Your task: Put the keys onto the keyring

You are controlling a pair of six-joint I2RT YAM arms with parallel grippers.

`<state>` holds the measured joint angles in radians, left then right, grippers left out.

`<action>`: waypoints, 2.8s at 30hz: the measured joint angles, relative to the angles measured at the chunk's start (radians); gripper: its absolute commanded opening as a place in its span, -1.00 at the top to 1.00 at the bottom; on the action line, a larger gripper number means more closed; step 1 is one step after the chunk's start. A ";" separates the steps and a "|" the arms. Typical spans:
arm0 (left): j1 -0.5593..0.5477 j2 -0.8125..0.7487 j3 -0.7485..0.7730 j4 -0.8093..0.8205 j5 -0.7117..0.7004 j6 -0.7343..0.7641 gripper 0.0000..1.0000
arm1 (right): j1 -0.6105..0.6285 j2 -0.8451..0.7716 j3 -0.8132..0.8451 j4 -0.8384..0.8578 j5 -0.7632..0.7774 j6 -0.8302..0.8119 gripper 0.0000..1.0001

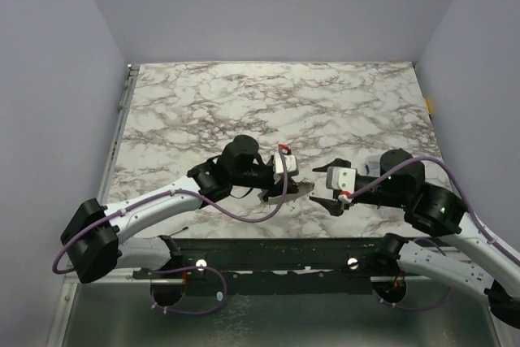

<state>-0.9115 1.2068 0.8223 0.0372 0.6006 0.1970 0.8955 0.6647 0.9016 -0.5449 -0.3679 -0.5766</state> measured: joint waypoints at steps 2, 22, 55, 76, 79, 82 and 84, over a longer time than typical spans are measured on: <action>-0.012 0.030 0.001 -0.018 0.000 0.008 1.00 | 0.000 0.018 0.010 -0.035 0.002 -0.047 -0.24; -0.113 0.066 0.001 -0.087 0.000 0.050 1.00 | 0.000 0.033 -0.026 -0.130 -0.053 -0.180 0.11; -0.121 0.067 0.002 -0.092 -0.023 0.074 1.00 | 0.000 0.062 -0.131 -0.042 -0.119 -0.153 0.29; -0.125 0.067 0.002 -0.114 -0.026 0.077 1.00 | 0.000 0.047 -0.169 -0.017 -0.090 -0.158 0.64; -0.125 0.066 0.002 -0.122 -0.026 0.077 1.00 | 0.000 0.047 -0.178 -0.005 -0.091 -0.157 0.66; -0.125 0.065 0.002 -0.132 -0.027 0.077 1.00 | 0.000 0.047 -0.188 0.009 -0.093 -0.156 0.63; -0.125 0.064 0.002 -0.138 -0.028 0.077 1.00 | 0.000 0.047 -0.193 0.017 -0.093 -0.153 0.55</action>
<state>-1.0363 1.2709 0.8246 -0.1005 0.5728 0.2737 0.8955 0.7113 0.7090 -0.5278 -0.4606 -0.7300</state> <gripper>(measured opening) 0.074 0.180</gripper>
